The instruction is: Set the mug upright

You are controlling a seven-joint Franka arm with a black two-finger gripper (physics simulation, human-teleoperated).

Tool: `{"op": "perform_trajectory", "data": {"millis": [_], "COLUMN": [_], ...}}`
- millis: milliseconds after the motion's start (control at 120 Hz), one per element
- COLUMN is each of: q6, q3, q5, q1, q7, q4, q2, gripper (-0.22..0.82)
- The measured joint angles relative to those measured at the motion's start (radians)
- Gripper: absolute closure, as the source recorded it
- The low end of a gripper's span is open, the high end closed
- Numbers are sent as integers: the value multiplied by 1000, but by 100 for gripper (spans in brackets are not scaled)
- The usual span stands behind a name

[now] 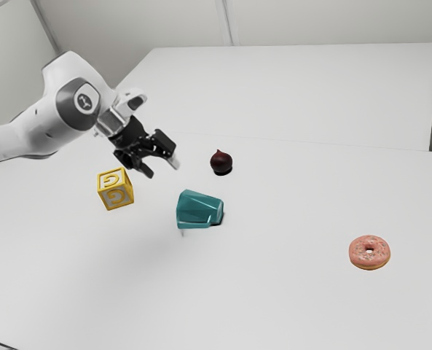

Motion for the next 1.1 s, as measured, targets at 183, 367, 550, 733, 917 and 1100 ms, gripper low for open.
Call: {"op": "perform_trajectory", "data": {"millis": [183, 367, 550, 733, 917, 1100], "q6": [71, 120, 144, 163, 170, 174], "q3": [2, 3, 4, 5, 5, 5], "q5": [-152, -274, -360, -422, -457, -485], "q1": [14, 24, 12, 29, 40, 53], "q7": [101, 209, 305, 397, 472, 534], "q4": [-39, -49, -54, -52, -47, -44], "q2": [48, 102, 149, 189, 231, 262], "gripper": [2, 2, 2, 2, 2, 2]}}
